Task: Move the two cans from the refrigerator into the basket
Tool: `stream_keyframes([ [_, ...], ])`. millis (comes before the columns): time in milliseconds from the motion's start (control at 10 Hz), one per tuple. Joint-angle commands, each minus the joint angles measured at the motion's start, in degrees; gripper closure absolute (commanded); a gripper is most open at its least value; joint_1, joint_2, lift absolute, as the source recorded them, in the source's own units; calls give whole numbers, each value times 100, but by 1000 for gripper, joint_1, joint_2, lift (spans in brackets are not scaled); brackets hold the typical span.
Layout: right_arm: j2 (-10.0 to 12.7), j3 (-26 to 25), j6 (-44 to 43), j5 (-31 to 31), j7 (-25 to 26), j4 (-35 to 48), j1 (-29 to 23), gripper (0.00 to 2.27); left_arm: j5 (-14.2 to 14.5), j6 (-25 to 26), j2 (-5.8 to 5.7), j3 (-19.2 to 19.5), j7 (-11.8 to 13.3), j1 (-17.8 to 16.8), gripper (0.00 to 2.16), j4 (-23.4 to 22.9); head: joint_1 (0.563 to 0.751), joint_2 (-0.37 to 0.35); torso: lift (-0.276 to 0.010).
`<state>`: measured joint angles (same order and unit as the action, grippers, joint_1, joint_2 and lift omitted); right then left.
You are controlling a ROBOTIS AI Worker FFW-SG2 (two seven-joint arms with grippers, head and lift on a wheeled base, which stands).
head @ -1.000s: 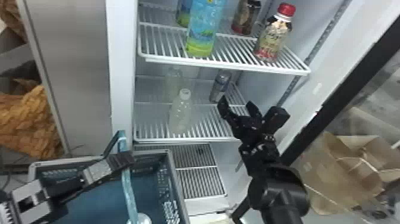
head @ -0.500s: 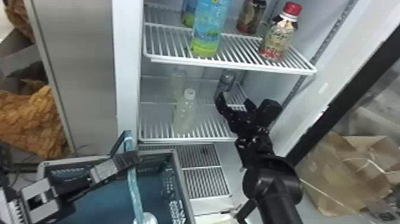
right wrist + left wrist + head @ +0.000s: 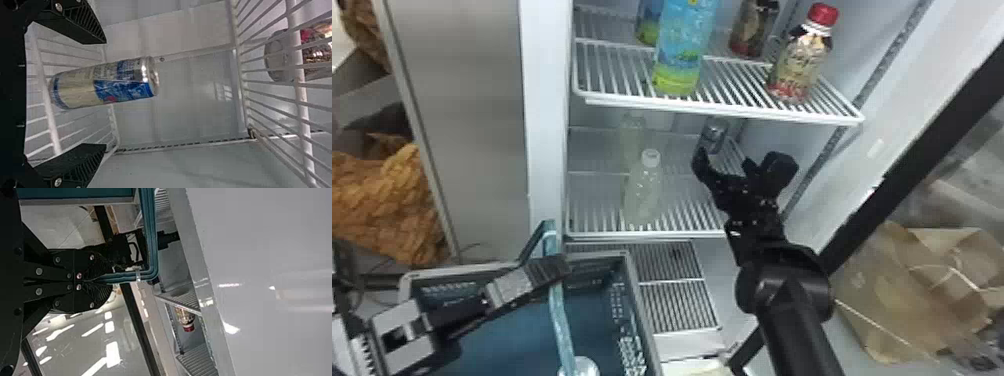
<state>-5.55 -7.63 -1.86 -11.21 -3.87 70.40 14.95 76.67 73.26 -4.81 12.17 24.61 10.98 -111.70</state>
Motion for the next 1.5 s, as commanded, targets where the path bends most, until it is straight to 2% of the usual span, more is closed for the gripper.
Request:
stream_keyframes([
  [0,1,-2,17,162,9,-241,249,98,11,0,-12,-29,0,-30,1210,26,695,-310,-219],
  [700,-25,9,228,550,202,-1028,924,102,0,0,-20,-63,0,-142,1210,124,695,-310,-219],
  [1000,-52,9,327,813,255,-1337,1205,102,0,-14,-20,-98,0,-170,1210,153,681,-310,-219],
  [1300,-52,9,523,858,246,-1619,1416,104,11,-56,-29,-143,0,-227,1210,209,679,-310,-219],
  [1400,-61,9,594,881,246,-1703,1500,193,11,-70,-29,-143,0,-227,1210,209,679,-310,-219],
])
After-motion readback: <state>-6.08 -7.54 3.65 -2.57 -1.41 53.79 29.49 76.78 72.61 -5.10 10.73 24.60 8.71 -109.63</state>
